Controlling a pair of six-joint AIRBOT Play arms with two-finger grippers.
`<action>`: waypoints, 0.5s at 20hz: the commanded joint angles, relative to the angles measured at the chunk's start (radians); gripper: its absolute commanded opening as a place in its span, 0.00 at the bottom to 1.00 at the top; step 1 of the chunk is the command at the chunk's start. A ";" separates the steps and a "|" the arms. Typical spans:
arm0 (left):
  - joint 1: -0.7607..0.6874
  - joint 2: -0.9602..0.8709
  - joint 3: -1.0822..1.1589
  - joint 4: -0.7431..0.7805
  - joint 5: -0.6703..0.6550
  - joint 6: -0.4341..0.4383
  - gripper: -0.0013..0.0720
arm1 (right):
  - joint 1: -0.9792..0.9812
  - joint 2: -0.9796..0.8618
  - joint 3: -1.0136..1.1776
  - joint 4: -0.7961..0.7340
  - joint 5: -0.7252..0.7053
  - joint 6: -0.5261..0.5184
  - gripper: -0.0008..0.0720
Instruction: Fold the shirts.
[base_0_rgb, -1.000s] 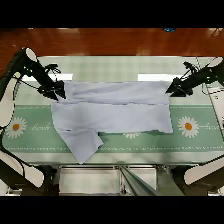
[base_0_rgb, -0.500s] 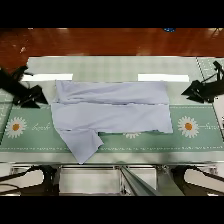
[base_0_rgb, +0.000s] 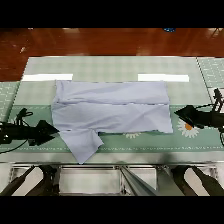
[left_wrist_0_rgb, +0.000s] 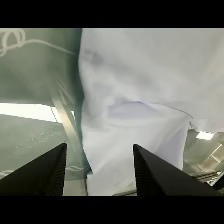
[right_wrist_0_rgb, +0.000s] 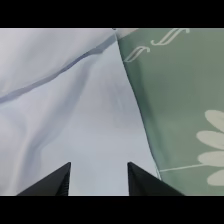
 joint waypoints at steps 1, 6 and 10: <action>-0.066 0.015 -0.089 -0.020 0.092 -0.019 0.71 | -0.002 0.028 -0.027 0.042 0.027 0.003 0.58; -0.216 -0.025 -0.093 -0.024 0.182 -0.040 0.71 | -0.110 0.028 0.051 0.074 0.063 0.018 0.58; -0.325 -0.113 -0.082 -0.039 0.259 -0.039 0.05 | -0.339 0.028 0.048 -0.099 0.184 0.048 0.58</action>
